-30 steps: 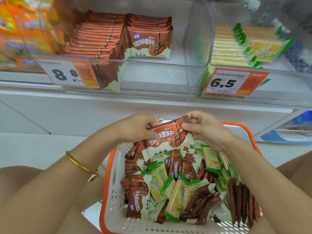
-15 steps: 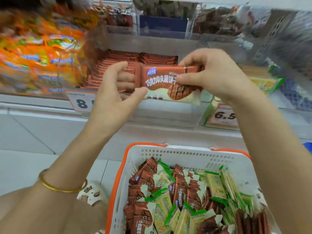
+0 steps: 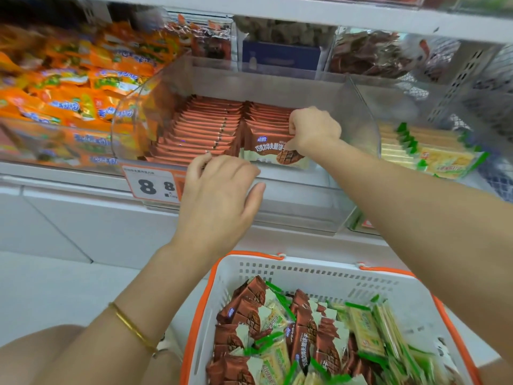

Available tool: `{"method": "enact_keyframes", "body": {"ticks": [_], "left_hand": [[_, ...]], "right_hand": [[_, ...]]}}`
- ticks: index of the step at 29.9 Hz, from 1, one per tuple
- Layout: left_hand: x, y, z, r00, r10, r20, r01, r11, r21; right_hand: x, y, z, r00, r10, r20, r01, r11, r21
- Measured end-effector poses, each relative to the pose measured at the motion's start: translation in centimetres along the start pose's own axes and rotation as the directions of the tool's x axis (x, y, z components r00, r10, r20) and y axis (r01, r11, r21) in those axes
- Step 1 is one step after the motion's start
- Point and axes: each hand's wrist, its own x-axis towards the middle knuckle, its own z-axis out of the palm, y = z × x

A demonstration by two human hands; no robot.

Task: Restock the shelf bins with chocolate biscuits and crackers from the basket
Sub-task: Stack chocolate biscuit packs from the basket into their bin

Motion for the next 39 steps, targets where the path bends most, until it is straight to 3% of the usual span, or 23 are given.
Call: {"method": "enact_keyframes", "body": {"ticks": [14, 16, 18, 20, 22, 24, 25, 27, 29, 31, 34, 36, 39], "left_hand": [[-0.3, -0.2, 0.0, 0.998, 0.056, -0.033, -0.056, 0.998, 0.003], [-0.8, 0.1, -0.2, 0.987, 0.127, -0.103, -0.125, 0.992, 0.024], [-1.6, 0.9, -0.7, 0.955, 0.221, -0.196, -0.217, 0.975, 0.045], [-2.7, 1.6, -1.3, 0.924, 0.290, -0.251, -0.284, 0.957, 0.059], [-4.0, 1.9, -1.2, 0.925, 0.320, -0.204, -0.317, 0.947, 0.049], [-5.5, 1.6, -0.2, 0.943, 0.330, -0.035, -0.330, 0.944, 0.020], [-6.2, 1.3, 0.5, 0.942, 0.326, 0.086, -0.328, 0.945, 0.012], [-7.6, 0.5, 2.2, 0.898, 0.299, 0.322, -0.317, 0.949, 0.003], [-8.4, 0.0, 3.4, 0.832, 0.272, 0.484, -0.310, 0.951, -0.001], [-8.7, 0.2, 3.9, 0.790, 0.233, 0.567, -0.279, 0.960, -0.006], [-8.4, 0.2, 4.5, 0.745, 0.162, 0.647, -0.261, 0.963, 0.059], [-8.1, 0.4, 4.6, 0.729, 0.136, 0.671, -0.242, 0.968, 0.067], [-7.9, 0.5, 4.7, 0.730, 0.128, 0.671, -0.223, 0.973, 0.057]], "right_hand": [[0.7, -0.4, -0.1, 0.999, -0.002, -0.048, 0.001, 1.000, -0.015], [-0.4, -0.7, -1.0, 0.994, -0.021, -0.106, 0.026, 0.999, 0.043], [-2.8, -0.7, -2.6, 0.985, -0.051, -0.165, 0.086, 0.974, 0.211], [-7.0, -0.2, -4.4, 0.985, -0.082, -0.152, 0.142, 0.885, 0.444], [-12.0, 0.5, -5.5, 0.990, -0.123, -0.074, 0.137, 0.659, 0.739], [-15.9, 1.6, -4.2, 0.981, -0.179, 0.073, 0.016, 0.453, 0.892], [-17.4, 1.8, -2.5, 0.962, -0.208, 0.177, -0.068, 0.444, 0.893], [-19.6, 1.5, 2.2, 0.889, -0.246, 0.386, -0.185, 0.578, 0.795], [-21.2, 0.8, 8.0, 0.816, -0.255, 0.518, -0.183, 0.737, 0.651], [-23.3, -0.3, 13.2, 0.727, -0.316, 0.609, -0.080, 0.842, 0.533], [-27.1, -1.7, 19.0, 0.573, -0.423, 0.702, 0.146, 0.895, 0.421], [-28.6, -2.4, 20.9, 0.587, -0.412, 0.697, 0.249, 0.911, 0.328], [-29.1, -2.6, 21.6, 0.647, -0.383, 0.659, 0.266, 0.924, 0.276]]}}
